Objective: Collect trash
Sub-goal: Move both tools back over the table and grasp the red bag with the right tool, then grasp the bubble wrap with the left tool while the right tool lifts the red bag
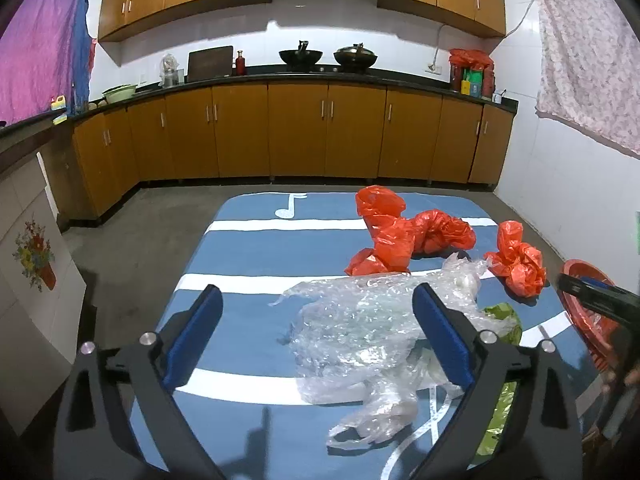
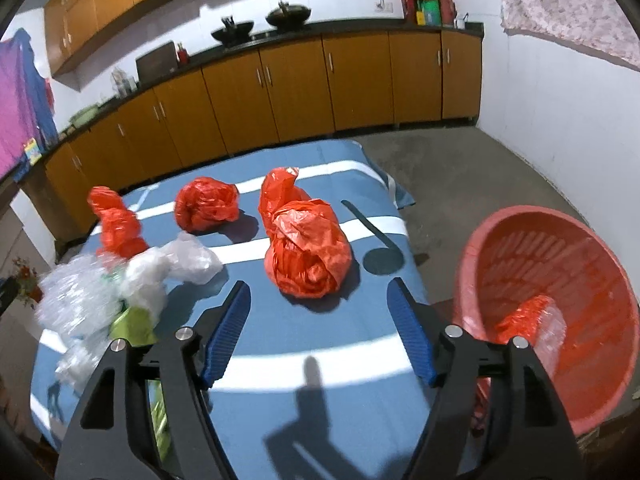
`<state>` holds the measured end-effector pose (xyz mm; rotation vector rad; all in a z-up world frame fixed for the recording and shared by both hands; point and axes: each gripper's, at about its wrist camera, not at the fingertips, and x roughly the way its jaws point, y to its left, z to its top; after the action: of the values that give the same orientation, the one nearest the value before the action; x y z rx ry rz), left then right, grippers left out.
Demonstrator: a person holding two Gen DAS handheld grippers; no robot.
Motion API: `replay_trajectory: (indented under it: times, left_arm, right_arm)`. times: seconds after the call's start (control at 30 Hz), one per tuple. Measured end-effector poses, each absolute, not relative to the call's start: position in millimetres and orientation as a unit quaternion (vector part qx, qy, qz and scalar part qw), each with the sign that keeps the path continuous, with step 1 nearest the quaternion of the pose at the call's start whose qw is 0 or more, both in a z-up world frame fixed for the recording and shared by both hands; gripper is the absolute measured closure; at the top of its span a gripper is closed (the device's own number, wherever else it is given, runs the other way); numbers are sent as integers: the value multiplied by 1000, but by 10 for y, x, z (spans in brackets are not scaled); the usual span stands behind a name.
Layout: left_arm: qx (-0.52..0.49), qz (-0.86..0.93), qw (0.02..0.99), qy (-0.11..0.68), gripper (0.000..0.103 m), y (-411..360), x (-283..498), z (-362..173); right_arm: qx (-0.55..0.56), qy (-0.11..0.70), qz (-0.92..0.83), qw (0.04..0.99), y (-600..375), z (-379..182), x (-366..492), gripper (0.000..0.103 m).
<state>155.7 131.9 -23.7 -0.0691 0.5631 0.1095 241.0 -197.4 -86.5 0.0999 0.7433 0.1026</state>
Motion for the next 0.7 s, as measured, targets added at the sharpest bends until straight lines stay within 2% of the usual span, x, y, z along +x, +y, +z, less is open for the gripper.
replay_trajectory:
  times: [0.4,0.43,0.47,0.57,0.7]
  left_arm:
    - [-29,14,960,278,4,1233,1651,-282]
    - [-27,10,960,279,4,1214,1660,-284]
    - [-24,5,960,281,4,1184,1678,-289]
    - [-22,-8,958,287,4,1116,1718,-318]
    - [-25,-20,953,301,4,1040,1817,-373]
  right_arm:
    - [37,419,39,907,-1784,-1211,3099,30]
    - [37,424,42,904,-1778,-1237,3111,32]
    - [35,431,48,900,-1766,-1271,3114,43]
    - [10,424,54,904,-1725,-1270,3023,58]
    - [6,419,64,906,-1737,-1218,2886,64]
